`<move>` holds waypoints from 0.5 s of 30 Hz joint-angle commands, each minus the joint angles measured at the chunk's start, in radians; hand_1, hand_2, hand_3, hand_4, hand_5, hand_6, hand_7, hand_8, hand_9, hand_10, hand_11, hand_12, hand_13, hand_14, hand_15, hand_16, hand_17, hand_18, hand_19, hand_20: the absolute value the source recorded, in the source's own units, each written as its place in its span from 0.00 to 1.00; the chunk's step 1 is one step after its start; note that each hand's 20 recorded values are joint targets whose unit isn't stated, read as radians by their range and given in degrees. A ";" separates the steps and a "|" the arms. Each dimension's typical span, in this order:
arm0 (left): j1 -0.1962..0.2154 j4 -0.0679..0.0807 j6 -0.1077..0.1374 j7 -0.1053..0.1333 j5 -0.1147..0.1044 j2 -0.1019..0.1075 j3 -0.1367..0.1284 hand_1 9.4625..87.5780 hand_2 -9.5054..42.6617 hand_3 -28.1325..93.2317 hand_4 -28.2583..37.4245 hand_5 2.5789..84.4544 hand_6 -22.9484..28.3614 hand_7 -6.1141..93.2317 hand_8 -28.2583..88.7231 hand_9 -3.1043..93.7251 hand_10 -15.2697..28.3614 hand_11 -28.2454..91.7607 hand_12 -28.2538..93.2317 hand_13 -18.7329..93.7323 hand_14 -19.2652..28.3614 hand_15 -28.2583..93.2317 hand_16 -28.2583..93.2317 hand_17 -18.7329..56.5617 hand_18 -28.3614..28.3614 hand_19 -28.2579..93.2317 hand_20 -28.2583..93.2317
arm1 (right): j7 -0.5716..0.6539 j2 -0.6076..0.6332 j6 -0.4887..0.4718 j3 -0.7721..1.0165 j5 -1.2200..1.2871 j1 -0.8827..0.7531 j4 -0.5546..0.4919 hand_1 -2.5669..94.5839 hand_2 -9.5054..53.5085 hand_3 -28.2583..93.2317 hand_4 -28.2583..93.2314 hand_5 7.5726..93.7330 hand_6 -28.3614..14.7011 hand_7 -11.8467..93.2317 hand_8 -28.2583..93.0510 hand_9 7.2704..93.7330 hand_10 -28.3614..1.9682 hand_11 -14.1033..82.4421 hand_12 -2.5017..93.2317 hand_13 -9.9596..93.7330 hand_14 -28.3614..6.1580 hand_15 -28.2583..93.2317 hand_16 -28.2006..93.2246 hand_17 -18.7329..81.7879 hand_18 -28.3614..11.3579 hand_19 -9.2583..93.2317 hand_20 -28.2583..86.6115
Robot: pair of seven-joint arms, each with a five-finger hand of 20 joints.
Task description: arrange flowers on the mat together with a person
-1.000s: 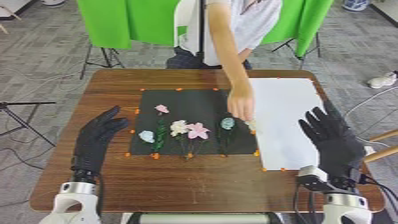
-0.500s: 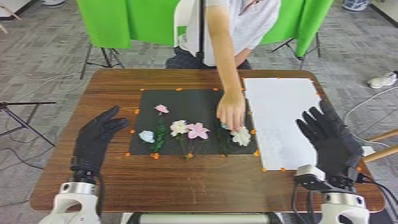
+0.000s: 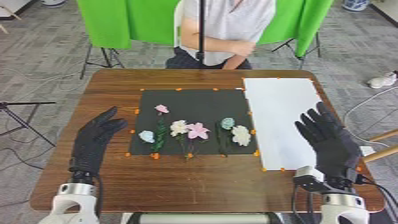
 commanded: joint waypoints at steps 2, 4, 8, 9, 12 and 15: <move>0.009 0.003 -0.008 -0.006 -0.006 -0.005 -0.006 0.14 0.13 0.80 0.11 0.57 0.50 0.18 0.20 0.56 0.70 0.40 0.37 0.51 0.80 0.42 0.27 0.34 0.73 0.28 0.38 | -0.001 -0.005 -0.005 0.006 -0.011 -0.014 -0.004 0.10 0.09 0.89 0.08 0.34 0.68 0.22 0.16 0.34 0.53 0.18 0.12 0.42 0.56 0.35 0.24 0.37 0.34 0.15 0.45; 0.012 0.003 -0.010 -0.006 -0.005 -0.005 -0.007 0.14 0.13 0.80 0.11 0.57 0.50 0.18 0.20 0.56 0.70 0.40 0.37 0.51 0.80 0.42 0.27 0.34 0.73 0.28 0.38 | 0.000 -0.005 -0.008 0.005 -0.012 -0.014 -0.003 0.10 0.09 0.89 0.08 0.34 0.68 0.22 0.16 0.34 0.53 0.18 0.12 0.42 0.56 0.35 0.24 0.37 0.34 0.15 0.45; 0.012 0.004 -0.010 -0.006 -0.007 -0.005 -0.007 0.14 0.13 0.80 0.11 0.57 0.50 0.18 0.20 0.56 0.70 0.40 0.37 0.51 0.80 0.42 0.27 0.34 0.73 0.28 0.38 | 0.001 -0.008 -0.008 0.007 -0.011 -0.016 -0.002 0.10 0.09 0.89 0.08 0.34 0.68 0.22 0.16 0.34 0.53 0.18 0.12 0.42 0.56 0.35 0.24 0.37 0.34 0.15 0.45; 0.011 0.004 -0.010 -0.007 -0.008 -0.003 -0.006 0.14 0.13 0.80 0.11 0.57 0.50 0.18 0.20 0.56 0.70 0.40 0.37 0.51 0.80 0.42 0.27 0.34 0.73 0.28 0.38 | 0.000 -0.009 -0.007 0.007 -0.012 -0.018 -0.004 0.10 0.09 0.89 0.08 0.34 0.68 0.22 0.16 0.34 0.53 0.18 0.12 0.42 0.56 0.35 0.24 0.37 0.34 0.15 0.45; 0.008 0.004 -0.011 -0.006 -0.007 0.000 -0.008 0.15 0.13 0.80 0.11 0.57 0.50 0.18 0.20 0.56 0.70 0.40 0.37 0.51 0.80 0.42 0.27 0.34 0.73 0.28 0.38 | 0.002 -0.008 -0.012 0.007 -0.013 -0.013 -0.002 0.10 0.09 0.89 0.08 0.36 0.67 0.23 0.16 0.35 0.52 0.18 0.12 0.42 0.56 0.35 0.24 0.37 0.34 0.15 0.45; 0.013 0.002 -0.011 -0.007 -0.009 0.002 -0.010 0.15 0.13 0.80 0.11 0.57 0.50 0.18 0.20 0.56 0.70 0.40 0.37 0.51 0.80 0.42 0.27 0.34 0.73 0.28 0.38 | 0.002 -0.009 -0.020 0.008 -0.018 -0.014 -0.001 0.10 0.09 0.89 0.08 0.38 0.66 0.22 0.16 0.35 0.52 0.18 0.12 0.42 0.55 0.35 0.25 0.37 0.34 0.15 0.45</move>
